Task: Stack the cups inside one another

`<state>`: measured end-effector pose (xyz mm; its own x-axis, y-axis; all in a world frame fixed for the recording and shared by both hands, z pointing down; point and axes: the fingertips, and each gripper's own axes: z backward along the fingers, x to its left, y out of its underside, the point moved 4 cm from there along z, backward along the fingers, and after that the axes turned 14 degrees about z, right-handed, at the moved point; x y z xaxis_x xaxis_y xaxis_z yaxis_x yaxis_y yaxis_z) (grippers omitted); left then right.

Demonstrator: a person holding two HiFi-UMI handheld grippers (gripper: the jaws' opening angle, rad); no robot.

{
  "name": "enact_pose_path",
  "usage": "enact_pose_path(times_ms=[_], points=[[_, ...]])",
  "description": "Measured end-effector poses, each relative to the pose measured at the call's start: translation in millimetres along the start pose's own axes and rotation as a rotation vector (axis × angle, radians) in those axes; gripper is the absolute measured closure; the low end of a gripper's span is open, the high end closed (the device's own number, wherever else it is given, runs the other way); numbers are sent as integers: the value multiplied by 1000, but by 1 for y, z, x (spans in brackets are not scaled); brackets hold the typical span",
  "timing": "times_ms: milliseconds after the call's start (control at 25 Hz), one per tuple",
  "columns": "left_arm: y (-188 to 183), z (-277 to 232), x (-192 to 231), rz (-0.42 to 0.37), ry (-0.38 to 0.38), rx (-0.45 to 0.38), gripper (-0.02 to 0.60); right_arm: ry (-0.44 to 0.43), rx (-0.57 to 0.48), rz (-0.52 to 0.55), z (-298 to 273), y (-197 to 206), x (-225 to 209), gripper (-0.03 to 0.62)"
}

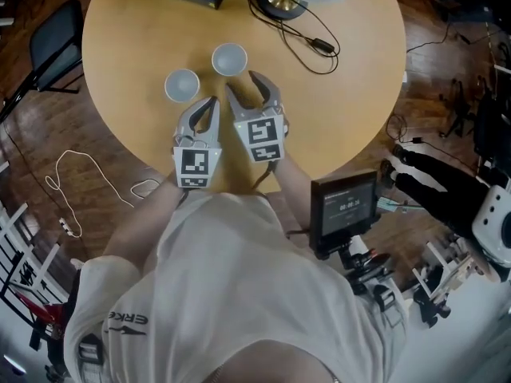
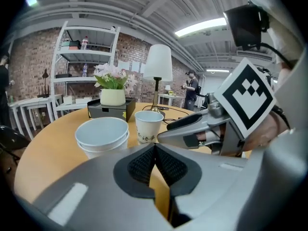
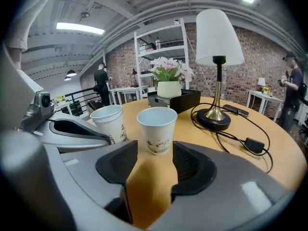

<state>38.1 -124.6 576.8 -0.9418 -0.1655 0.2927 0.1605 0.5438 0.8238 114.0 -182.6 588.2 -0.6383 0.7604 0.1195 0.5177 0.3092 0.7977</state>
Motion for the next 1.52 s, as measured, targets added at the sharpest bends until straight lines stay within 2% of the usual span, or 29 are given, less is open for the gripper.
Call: enact_pose_path(times_ms=[280, 400, 520, 600, 1000, 1320, 1520], points=[[13, 2, 11, 12, -9, 36, 580, -42, 15, 34, -34, -3, 2, 239], [16, 6, 14, 21, -10, 44, 580, -31, 18, 40, -44, -7, 0, 214], [16, 9, 14, 18, -6, 45, 580, -1, 11, 41, -48, -11, -5, 222], [14, 10, 16, 16, -2, 43, 580, 22, 5, 48, -50, -15, -7, 269], [12, 13, 24, 7, 11, 22, 580, 85, -41, 59, -40, -34, -15, 273], [-12, 47, 18, -32, 47, -54, 580, 192, -165, 84, 16, -95, -18, 275], [-41, 65, 22, -45, 39, -146, 580, 252, -251, 107, 55, -133, -18, 275]])
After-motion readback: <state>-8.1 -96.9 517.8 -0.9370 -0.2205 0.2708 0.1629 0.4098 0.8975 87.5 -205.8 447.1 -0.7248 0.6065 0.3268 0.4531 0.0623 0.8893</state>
